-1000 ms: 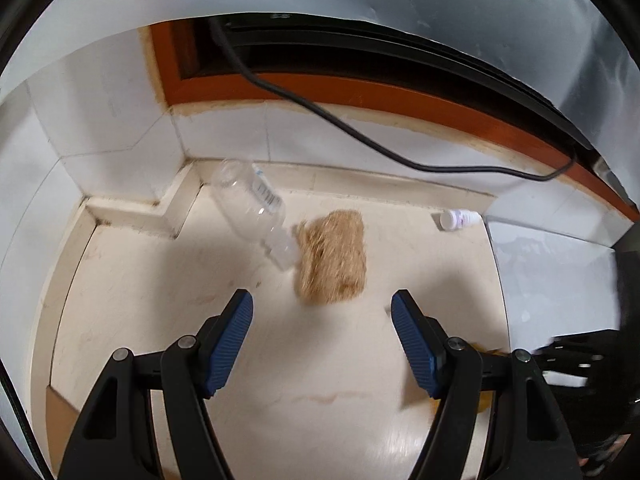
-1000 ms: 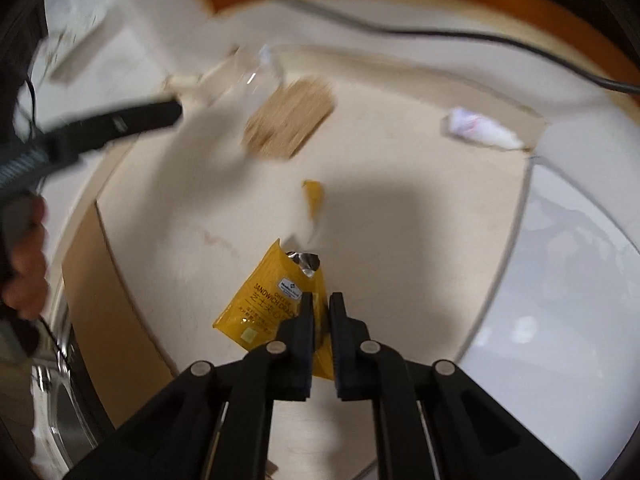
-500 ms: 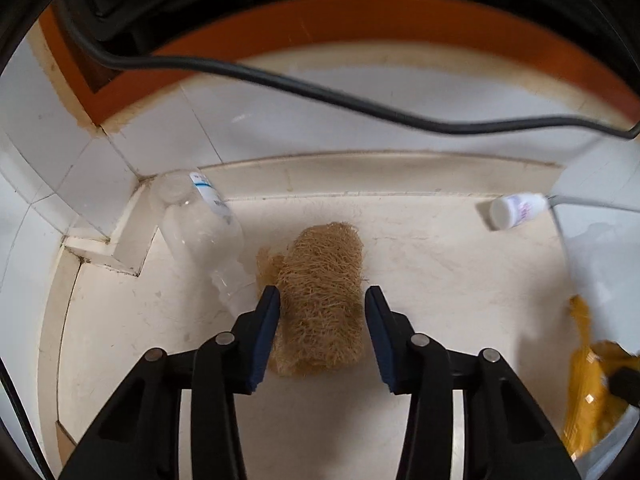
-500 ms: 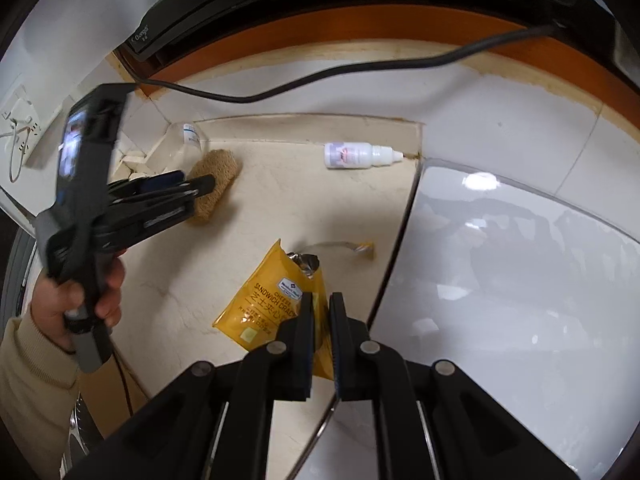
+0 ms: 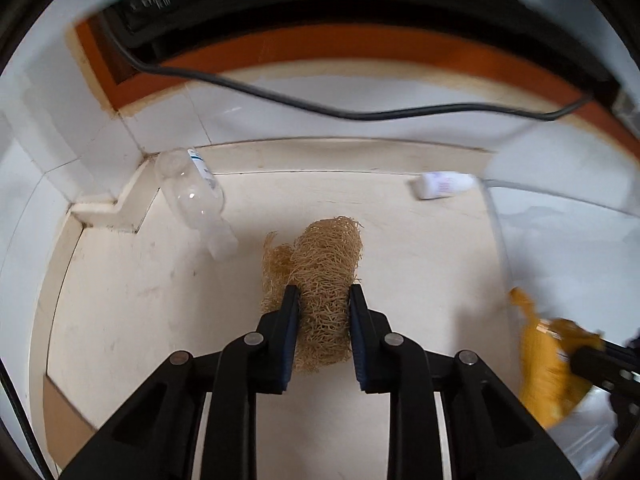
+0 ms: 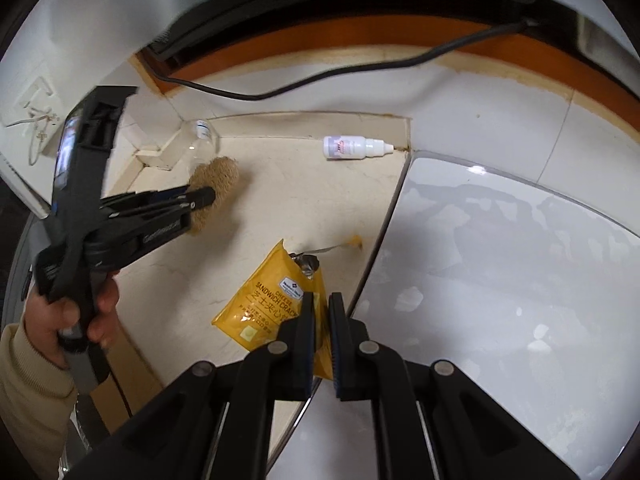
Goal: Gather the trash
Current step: 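Lift the sponge and snack bag and carry them down to the bin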
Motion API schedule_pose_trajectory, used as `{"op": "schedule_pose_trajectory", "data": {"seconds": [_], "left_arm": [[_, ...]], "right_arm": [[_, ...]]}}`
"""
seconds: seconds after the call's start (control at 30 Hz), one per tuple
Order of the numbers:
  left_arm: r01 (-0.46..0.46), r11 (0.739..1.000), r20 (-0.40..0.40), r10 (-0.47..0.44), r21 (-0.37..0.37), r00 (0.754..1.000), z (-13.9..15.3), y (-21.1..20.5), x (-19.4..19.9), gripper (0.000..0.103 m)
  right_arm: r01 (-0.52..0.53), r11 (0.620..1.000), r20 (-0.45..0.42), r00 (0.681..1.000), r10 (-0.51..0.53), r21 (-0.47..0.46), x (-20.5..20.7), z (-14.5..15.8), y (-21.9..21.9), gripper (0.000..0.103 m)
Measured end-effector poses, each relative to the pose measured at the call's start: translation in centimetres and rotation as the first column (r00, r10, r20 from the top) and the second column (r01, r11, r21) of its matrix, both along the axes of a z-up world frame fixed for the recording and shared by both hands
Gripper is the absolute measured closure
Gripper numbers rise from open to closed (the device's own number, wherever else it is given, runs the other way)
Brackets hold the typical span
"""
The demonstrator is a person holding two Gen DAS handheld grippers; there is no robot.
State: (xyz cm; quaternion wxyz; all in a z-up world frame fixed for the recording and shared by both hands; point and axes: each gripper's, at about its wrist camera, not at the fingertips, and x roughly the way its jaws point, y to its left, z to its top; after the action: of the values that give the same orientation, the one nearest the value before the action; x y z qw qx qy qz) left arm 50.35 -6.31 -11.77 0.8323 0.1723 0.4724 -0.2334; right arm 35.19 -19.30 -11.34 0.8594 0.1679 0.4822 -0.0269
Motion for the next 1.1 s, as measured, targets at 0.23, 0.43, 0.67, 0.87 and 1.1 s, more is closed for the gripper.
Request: {"op": "schedule_pose_trajectory", "data": {"seconds": [0.23,0.43,0.67,0.87,1.1], "left_arm": [[0.026,0.998,0.011,-0.026,-0.050,1.000,6.4,1.1,-8.7,0.082],[-0.007,0.998,0.030,0.009,-0.068,1.000,11.2,1.5,-17.1,0.082],[-0.077,0.994,0.057,0.081,-0.075,0.995,13.8,1.8,-26.5,0.082],[-0.116,0.990,0.053,0.121,-0.086,0.991,13.5,1.1,-35.4,0.082],[-0.197,0.977,0.029,0.200,-0.077,0.979,11.3,0.2,-42.7,0.082]], "right_arm": [[-0.032,0.999,0.057,0.998,0.031,0.022,-4.2,2.8,-0.2,0.097],[-0.098,0.995,0.103,0.990,0.094,0.034,-10.0,5.9,-0.8,0.097],[-0.193,0.981,0.158,0.970,0.185,0.031,-17.2,8.7,-1.4,0.097],[-0.262,0.964,0.179,0.951,0.252,0.035,-23.2,9.4,-1.7,0.097],[-0.362,0.932,0.169,0.920,0.354,0.023,-29.3,8.5,-1.6,0.097]]}}
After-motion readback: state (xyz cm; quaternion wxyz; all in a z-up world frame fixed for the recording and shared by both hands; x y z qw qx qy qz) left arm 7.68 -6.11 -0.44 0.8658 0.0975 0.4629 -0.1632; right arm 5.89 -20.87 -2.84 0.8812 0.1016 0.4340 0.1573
